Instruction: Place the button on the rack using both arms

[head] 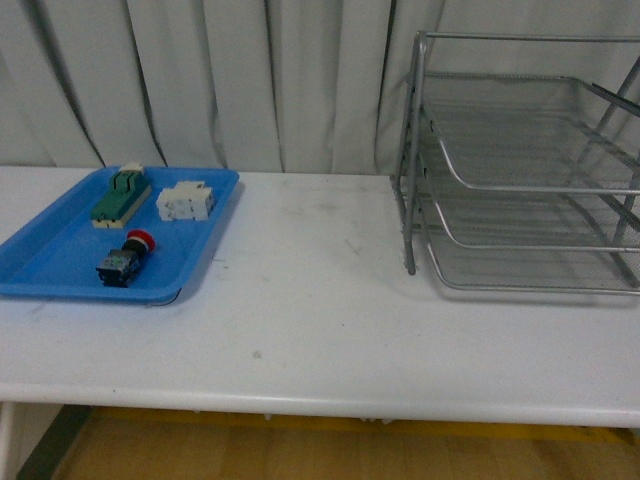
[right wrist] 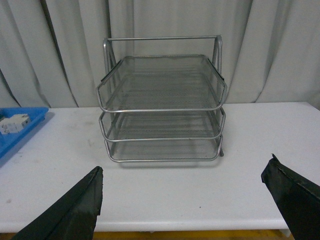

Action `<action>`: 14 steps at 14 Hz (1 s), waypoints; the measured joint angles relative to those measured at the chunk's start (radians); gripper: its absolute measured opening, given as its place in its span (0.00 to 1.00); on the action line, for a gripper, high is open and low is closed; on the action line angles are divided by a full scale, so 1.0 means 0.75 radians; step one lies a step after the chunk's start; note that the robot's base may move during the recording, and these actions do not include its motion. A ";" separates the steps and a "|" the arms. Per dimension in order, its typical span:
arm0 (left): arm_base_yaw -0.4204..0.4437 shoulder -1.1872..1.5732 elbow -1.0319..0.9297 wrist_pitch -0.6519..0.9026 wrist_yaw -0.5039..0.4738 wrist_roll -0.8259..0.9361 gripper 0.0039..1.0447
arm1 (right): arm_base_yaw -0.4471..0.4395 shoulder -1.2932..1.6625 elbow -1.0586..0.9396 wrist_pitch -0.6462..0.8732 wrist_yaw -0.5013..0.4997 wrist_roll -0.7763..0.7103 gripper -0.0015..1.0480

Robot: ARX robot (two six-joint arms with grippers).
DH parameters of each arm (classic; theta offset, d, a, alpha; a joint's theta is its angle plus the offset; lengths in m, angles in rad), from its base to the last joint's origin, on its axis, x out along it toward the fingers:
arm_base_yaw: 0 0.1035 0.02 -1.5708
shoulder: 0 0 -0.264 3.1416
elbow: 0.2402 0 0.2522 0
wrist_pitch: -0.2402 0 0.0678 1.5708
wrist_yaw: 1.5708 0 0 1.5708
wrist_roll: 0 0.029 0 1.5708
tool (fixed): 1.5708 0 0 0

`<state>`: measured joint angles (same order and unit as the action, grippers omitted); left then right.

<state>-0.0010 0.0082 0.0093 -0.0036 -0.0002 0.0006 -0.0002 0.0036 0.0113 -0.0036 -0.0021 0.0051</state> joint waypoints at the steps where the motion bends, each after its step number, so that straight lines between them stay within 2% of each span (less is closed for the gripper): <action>1: 0.000 0.001 0.000 0.000 0.000 0.000 0.94 | 0.000 0.000 0.000 0.000 0.000 0.000 0.94; 14: 0.000 0.001 0.000 0.000 0.000 0.000 0.94 | 0.000 0.000 0.000 0.000 0.000 0.000 0.94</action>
<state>-0.0010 0.0086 0.0093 -0.0036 -0.0002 0.0006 -0.0002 0.0036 0.0113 -0.0036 -0.0021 0.0051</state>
